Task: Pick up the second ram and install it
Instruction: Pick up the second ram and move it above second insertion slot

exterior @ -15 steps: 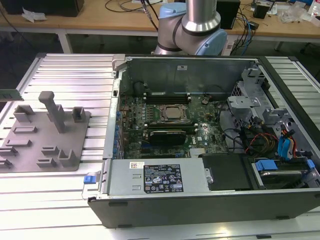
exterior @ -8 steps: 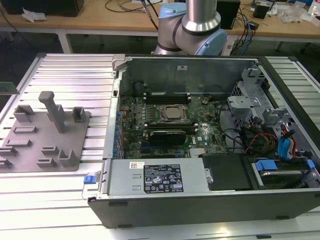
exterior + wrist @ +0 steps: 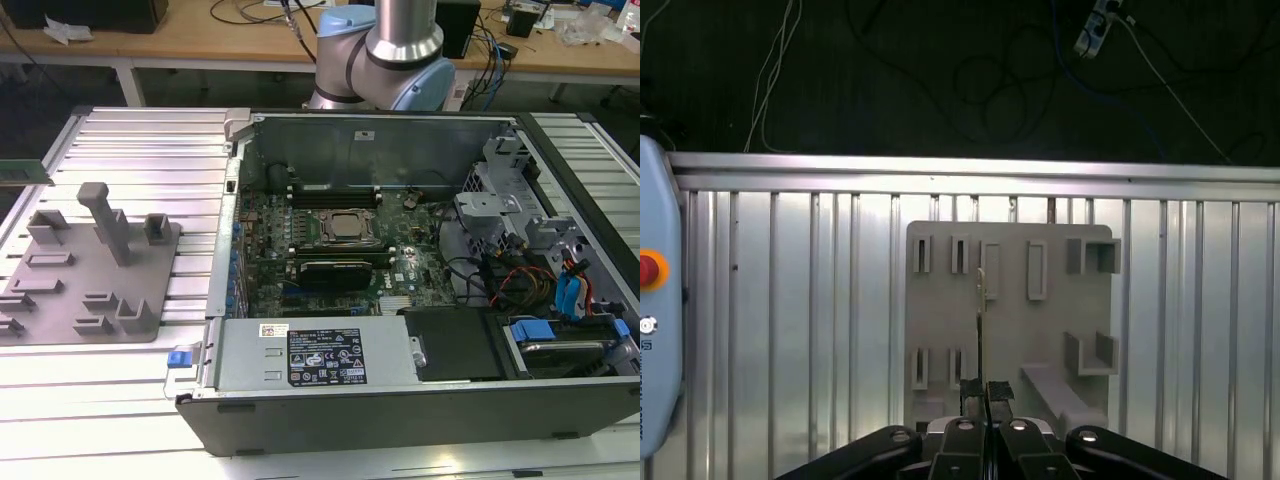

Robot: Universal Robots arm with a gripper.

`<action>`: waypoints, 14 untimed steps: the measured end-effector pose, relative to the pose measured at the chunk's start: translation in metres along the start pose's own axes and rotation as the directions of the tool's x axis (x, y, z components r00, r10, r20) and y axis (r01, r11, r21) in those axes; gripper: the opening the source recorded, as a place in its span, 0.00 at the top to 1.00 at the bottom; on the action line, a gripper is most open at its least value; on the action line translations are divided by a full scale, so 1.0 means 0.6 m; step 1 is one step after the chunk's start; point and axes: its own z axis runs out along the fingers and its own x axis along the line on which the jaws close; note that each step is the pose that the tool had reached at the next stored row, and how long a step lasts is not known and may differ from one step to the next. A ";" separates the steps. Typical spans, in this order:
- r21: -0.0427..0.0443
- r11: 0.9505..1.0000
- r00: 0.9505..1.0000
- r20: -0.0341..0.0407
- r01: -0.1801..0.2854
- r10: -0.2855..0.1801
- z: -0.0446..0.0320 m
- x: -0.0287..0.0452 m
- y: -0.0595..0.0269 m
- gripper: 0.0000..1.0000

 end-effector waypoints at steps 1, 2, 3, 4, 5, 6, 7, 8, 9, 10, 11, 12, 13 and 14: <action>0.000 1.000 1.000 0.000 0.000 0.000 0.000 0.000 -0.006 0.91; 0.000 1.000 1.000 0.000 0.000 0.000 0.000 0.000 -0.009 0.91; 0.000 1.000 1.000 0.000 0.000 0.000 0.000 0.000 -0.013 0.91; 0.000 1.000 1.000 0.000 0.000 0.000 0.000 0.000 -0.015 0.91; 0.000 1.000 1.000 0.000 0.000 0.000 0.000 0.000 -0.020 0.91; 0.000 1.000 1.000 0.000 0.001 -0.001 0.000 0.000 -0.023 0.91; 0.000 1.000 1.000 0.000 0.001 -0.001 0.000 0.000 -0.025 0.91; 0.000 1.000 1.000 0.000 0.001 -0.001 0.000 0.000 -0.028 0.91; 0.000 1.000 1.000 0.000 0.002 -0.002 0.000 0.001 -0.032 0.91; 0.000 1.000 1.000 0.000 0.002 -0.002 -0.001 0.001 -0.035 0.91; 0.000 1.000 1.000 0.000 0.002 -0.002 -0.001 0.001 -0.036 0.91; 0.000 1.000 1.000 0.000 0.002 -0.002 -0.001 0.001 -0.038 0.91; 0.000 1.000 1.000 0.000 0.002 -0.002 -0.001 0.001 -0.040 0.91; 0.000 1.000 1.000 0.000 0.003 -0.003 -0.001 0.001 -0.042 0.91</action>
